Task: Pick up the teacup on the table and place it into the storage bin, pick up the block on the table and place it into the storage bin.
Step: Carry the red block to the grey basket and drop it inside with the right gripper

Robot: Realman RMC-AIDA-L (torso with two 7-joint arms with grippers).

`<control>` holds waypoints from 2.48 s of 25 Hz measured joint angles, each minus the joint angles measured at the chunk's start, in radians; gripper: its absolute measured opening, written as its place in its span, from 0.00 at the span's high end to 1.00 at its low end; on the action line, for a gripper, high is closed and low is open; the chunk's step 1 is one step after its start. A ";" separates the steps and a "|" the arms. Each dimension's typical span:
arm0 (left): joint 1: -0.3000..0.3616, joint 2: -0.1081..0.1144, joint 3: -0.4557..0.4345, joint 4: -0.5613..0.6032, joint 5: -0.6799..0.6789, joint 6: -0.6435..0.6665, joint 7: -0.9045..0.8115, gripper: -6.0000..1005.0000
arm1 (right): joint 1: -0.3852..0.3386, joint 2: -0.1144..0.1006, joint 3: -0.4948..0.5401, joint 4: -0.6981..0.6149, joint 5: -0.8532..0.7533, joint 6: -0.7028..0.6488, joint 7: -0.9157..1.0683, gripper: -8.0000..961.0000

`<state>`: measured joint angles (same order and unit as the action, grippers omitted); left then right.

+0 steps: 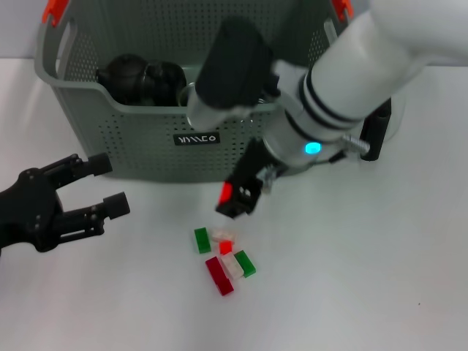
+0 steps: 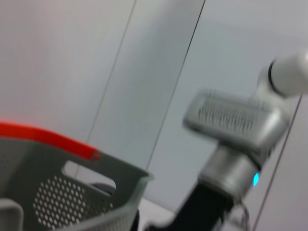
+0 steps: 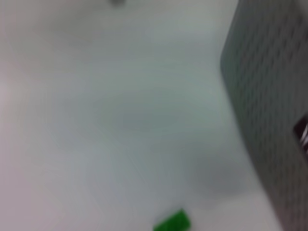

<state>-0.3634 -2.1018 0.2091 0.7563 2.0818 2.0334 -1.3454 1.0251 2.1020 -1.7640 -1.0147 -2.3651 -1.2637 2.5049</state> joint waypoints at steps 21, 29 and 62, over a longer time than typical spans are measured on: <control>0.000 -0.006 0.078 0.009 0.015 0.007 -0.004 0.13 | 0.129 -0.003 0.473 -0.223 -0.185 -0.143 -0.067 0.53; 0.000 -0.006 0.078 0.006 0.017 0.005 -0.003 0.13 | 0.148 -0.017 0.588 -0.132 -0.214 -0.089 -0.074 0.53; -0.005 -0.004 0.083 0.011 0.043 0.003 -0.005 0.13 | -0.077 -0.019 0.645 -0.556 0.120 -0.483 -0.058 0.06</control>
<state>-0.3685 -2.1059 0.2922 0.7673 2.1247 2.0365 -1.3508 0.9477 2.0829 -1.1195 -1.5711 -2.2450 -1.7463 2.4466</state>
